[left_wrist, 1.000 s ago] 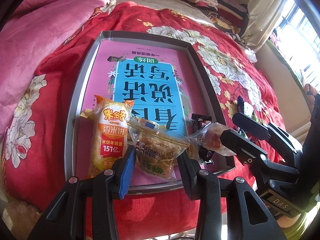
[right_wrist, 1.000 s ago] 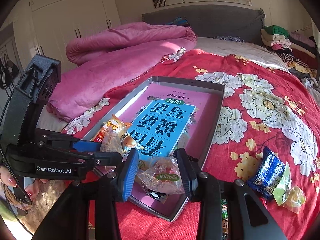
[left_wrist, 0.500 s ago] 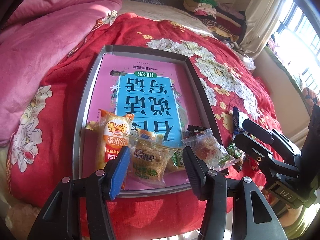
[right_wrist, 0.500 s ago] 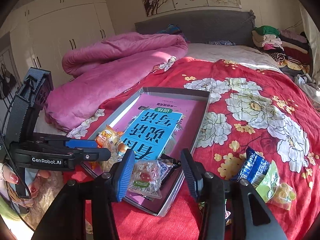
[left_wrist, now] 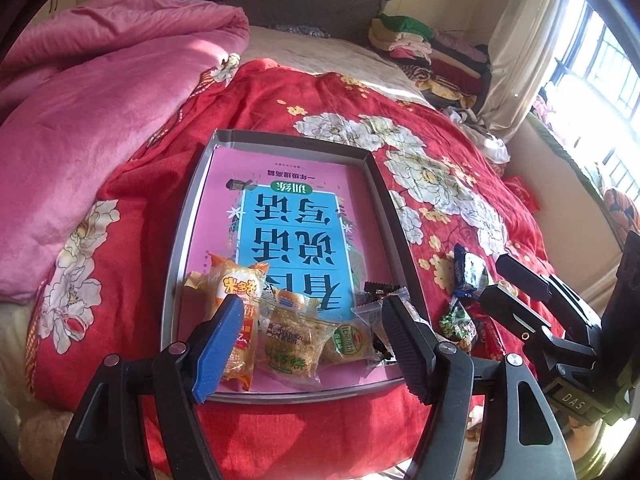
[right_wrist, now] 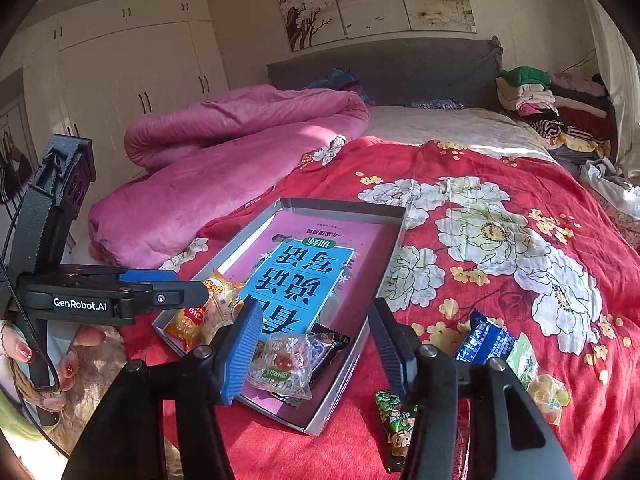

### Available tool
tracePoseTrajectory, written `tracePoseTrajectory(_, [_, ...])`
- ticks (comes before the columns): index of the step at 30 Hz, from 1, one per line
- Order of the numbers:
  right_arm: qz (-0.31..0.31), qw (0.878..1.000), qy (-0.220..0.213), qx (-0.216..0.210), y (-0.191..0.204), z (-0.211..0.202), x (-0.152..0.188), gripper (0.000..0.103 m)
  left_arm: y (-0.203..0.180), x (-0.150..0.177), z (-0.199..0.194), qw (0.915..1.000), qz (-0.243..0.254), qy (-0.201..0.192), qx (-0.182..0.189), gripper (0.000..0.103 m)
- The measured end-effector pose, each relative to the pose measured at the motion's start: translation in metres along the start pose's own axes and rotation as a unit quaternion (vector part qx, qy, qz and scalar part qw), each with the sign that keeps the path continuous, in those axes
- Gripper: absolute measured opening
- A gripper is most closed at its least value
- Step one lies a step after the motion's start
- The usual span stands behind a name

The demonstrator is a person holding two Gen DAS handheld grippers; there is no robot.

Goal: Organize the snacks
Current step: 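Lift both open tools off the tray toward the snacks beside it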

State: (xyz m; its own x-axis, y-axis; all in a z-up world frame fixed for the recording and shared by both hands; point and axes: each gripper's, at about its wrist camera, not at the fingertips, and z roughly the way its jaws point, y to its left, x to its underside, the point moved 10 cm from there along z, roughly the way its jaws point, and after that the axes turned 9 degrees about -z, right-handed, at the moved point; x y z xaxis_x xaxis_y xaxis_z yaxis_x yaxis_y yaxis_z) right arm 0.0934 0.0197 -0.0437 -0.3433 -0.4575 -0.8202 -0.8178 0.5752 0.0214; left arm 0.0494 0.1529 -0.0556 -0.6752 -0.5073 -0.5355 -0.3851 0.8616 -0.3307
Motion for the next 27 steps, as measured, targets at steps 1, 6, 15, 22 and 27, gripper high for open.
tracePoseTrajectory(1, [0.0, 1.0, -0.003, 0.001, -0.001, -0.002, -0.001, 0.059, -0.002, 0.0, -0.001, 1.0, 0.0, -0.002, 0.001, 0.074])
tracePoseTrajectory(6, [0.0, 1.0, -0.014, 0.004, -0.003, -0.011, -0.005, 0.062, -0.009, -0.001, -0.007, 0.9999, 0.001, -0.01, 0.006, 0.076])
tracePoseTrajectory(15, [-0.001, 1.0, -0.025, 0.017, -0.01, -0.024, -0.007, 0.066, -0.022, 0.001, -0.015, 0.9998, 0.015, -0.014, 0.007, 0.076])
tracePoseTrajectory(22, [0.002, 0.999, -0.033, 0.017, -0.015, -0.035, -0.009, 0.069, -0.029, 0.003, -0.018, 0.9997, 0.02, -0.015, 0.005, 0.076])
tracePoseTrajectory(27, [0.001, 0.999, -0.04, 0.021, -0.019, -0.041, -0.011, 0.072, -0.037, 0.005, -0.02, 0.9995, 0.027, -0.018, 0.004, 0.076])
